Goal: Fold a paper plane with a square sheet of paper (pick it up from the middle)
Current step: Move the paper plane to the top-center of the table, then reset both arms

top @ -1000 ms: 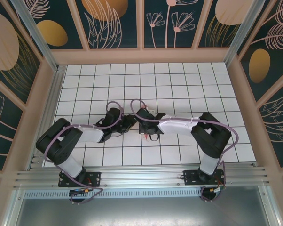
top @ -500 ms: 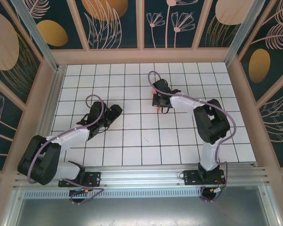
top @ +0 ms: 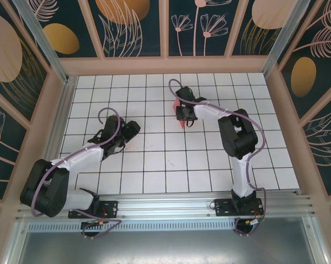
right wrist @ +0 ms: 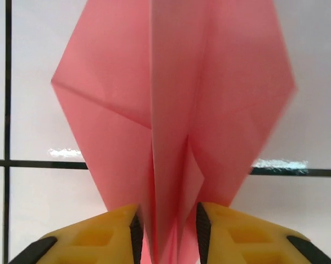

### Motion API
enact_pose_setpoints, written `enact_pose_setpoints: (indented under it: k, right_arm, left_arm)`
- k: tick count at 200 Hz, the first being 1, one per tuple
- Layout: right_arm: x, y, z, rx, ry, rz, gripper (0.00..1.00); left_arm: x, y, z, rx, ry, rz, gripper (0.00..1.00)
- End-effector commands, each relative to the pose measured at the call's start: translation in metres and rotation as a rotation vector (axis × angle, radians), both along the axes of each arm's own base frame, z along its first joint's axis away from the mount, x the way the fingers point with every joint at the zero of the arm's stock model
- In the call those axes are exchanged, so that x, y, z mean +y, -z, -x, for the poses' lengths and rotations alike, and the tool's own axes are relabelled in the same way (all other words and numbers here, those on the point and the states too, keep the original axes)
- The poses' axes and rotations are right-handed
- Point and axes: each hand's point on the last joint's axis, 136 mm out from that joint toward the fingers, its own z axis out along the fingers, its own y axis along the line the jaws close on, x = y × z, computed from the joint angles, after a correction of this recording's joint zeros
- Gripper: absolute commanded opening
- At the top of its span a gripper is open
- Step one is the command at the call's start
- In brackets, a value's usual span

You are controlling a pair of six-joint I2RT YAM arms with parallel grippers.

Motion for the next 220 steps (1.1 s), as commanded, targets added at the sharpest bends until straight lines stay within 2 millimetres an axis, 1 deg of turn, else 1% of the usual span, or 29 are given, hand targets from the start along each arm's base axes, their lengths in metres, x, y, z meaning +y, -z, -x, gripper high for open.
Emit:
enact_pose_setpoints:
  k: [1, 14, 28, 35, 50, 58, 74, 82, 97, 106, 120, 127, 140, 151, 166, 175, 190, 202, 220]
  right_arm:
    - [-0.004, -0.078, -0.005, -0.136, 0.025, -0.054, 0.52]
    - [-0.015, -0.110, -0.006, -0.216, 0.072, -0.071, 0.63]
    - [-0.037, -0.140, -0.004, -0.319, 0.144, -0.066, 0.75]
    - [-0.053, -0.156, -0.003, -0.386, 0.190, -0.050, 0.81]
    - [-0.092, -0.178, 0.004, -0.505, 0.281, -0.008, 0.97]
    - [-0.115, -0.186, 0.008, -0.558, 0.323, 0.009, 0.99]
    - [-0.161, -0.192, 0.018, -0.637, 0.418, 0.036, 0.99]
    - [-0.184, -0.191, 0.025, -0.666, 0.465, 0.044, 0.99]
    - [-0.225, -0.183, 0.040, -0.723, 0.556, 0.069, 0.99]
    - [-0.244, -0.178, 0.051, -0.764, 0.587, 0.087, 0.99]
    - [-0.265, -0.166, 0.067, -0.834, 0.625, 0.114, 0.99]
    - [-0.271, -0.156, 0.074, -0.847, 0.639, 0.122, 0.99]
    - [-0.278, -0.137, 0.081, -0.846, 0.636, 0.154, 0.99]
    - [-0.278, -0.120, 0.083, -0.832, 0.621, 0.176, 0.99]
    - [-0.274, -0.105, 0.084, -0.834, 0.576, 0.186, 0.99]
    - [-0.272, -0.103, 0.084, -0.854, 0.550, 0.192, 0.99]
    - [-0.267, -0.105, 0.085, -0.905, 0.508, 0.191, 0.99]
    - [-0.261, -0.107, 0.083, -0.939, 0.460, 0.182, 0.99]
    - [-0.258, -0.103, 0.080, -0.954, 0.417, 0.161, 0.99]
  left_arm:
    - [0.020, -0.028, -0.012, -0.066, -0.043, -0.094, 0.79]
    - [0.033, -0.041, -0.018, -0.100, -0.081, -0.140, 0.81]
    - [0.049, -0.058, -0.023, -0.156, -0.127, -0.214, 0.86]
    - [0.058, -0.067, -0.025, -0.190, -0.151, -0.268, 0.90]
    - [0.081, -0.086, -0.027, -0.262, -0.205, -0.396, 0.98]
    - [0.092, -0.094, -0.026, -0.291, -0.229, -0.470, 0.99]
    - [0.114, -0.106, -0.024, -0.322, -0.293, -0.591, 0.98]
    - [0.125, -0.111, -0.022, -0.340, -0.325, -0.641, 0.99]
    - [0.151, -0.112, -0.015, -0.343, -0.420, -0.709, 0.99]
    - [0.165, -0.109, -0.011, -0.342, -0.462, -0.745, 0.99]
    - [0.183, -0.101, -0.004, -0.342, -0.507, -0.812, 0.98]
    - [0.190, -0.095, -0.002, -0.336, -0.517, -0.845, 0.98]
    - [0.201, -0.084, 0.003, -0.333, -0.523, -0.899, 0.98]
    - [0.209, -0.074, 0.008, -0.326, -0.532, -0.928, 0.99]
    - [0.214, -0.065, 0.011, -0.340, -0.516, -0.954, 0.98]
    - [0.213, -0.061, 0.010, -0.368, -0.491, -0.949, 0.98]
    - [0.209, -0.057, 0.008, -0.432, -0.443, -0.936, 0.98]
    - [0.202, -0.055, 0.006, -0.486, -0.393, -0.929, 0.98]
    - [0.193, -0.054, 0.002, -0.545, -0.329, -0.910, 0.99]
